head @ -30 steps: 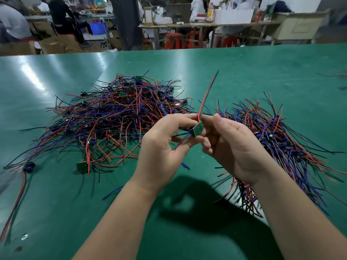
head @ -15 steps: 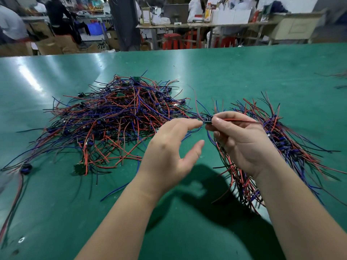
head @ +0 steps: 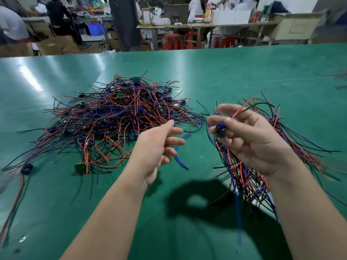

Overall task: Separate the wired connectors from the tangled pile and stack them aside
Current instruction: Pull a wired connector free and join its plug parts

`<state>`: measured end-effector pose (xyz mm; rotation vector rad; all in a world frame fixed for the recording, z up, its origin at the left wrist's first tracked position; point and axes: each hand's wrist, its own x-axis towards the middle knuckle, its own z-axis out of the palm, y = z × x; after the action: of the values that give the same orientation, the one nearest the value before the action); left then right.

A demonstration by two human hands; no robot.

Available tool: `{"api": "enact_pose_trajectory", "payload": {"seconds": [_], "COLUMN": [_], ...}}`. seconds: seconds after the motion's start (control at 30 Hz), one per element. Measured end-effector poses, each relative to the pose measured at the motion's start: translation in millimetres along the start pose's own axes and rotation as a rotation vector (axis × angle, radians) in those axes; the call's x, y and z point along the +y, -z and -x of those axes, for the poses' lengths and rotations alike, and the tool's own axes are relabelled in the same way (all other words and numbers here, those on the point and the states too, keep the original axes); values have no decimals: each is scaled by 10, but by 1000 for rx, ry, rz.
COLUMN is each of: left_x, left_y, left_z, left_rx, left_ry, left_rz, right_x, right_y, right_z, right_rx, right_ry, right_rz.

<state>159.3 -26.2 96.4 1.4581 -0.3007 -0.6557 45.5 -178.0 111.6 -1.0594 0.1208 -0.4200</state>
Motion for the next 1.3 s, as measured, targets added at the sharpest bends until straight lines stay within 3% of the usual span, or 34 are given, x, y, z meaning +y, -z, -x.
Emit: {"api": "enact_pose_trajectory", "payload": {"seconds": [0.17,0.27,0.43,0.6,0.83,1.0,1.07,1.13,1.2,1.3], "left_x": [-113,-202,-282,-259,-302,-317,-275,-224,-170,-106], "left_y": [-136,-208,-275,-268,-287,-276,-266,-262,-252,-214], "left_z": [102,128,100,101,159,196,212,204,182,155], "left_rx": [-296,-257,-151,-170,-397,-496,-504,-499,-508,-486], "left_ry": [-7,-43,-68,-62,34,12,1,35,86,137], "left_rz": [-25,32,86,74,-137,-349,-271,-26,239,458], "right_x": [196,246,275,267,46,-1,-39,-56,-22,115], "right_y": [-61,-57,-49,-64,185,325,351,380,368,292], "right_z": [-44,-62,-74,-71,-138,-187,-200,-202,-192,-152], "right_rx": [81,102,65,94,527,693,709,693,624,355], "right_ry": [-12,-22,-81,-132,-10,83,125,102,25,-109], "right_rz": [348,437,367,387,170,-44,-166,-207,-73,272]}}
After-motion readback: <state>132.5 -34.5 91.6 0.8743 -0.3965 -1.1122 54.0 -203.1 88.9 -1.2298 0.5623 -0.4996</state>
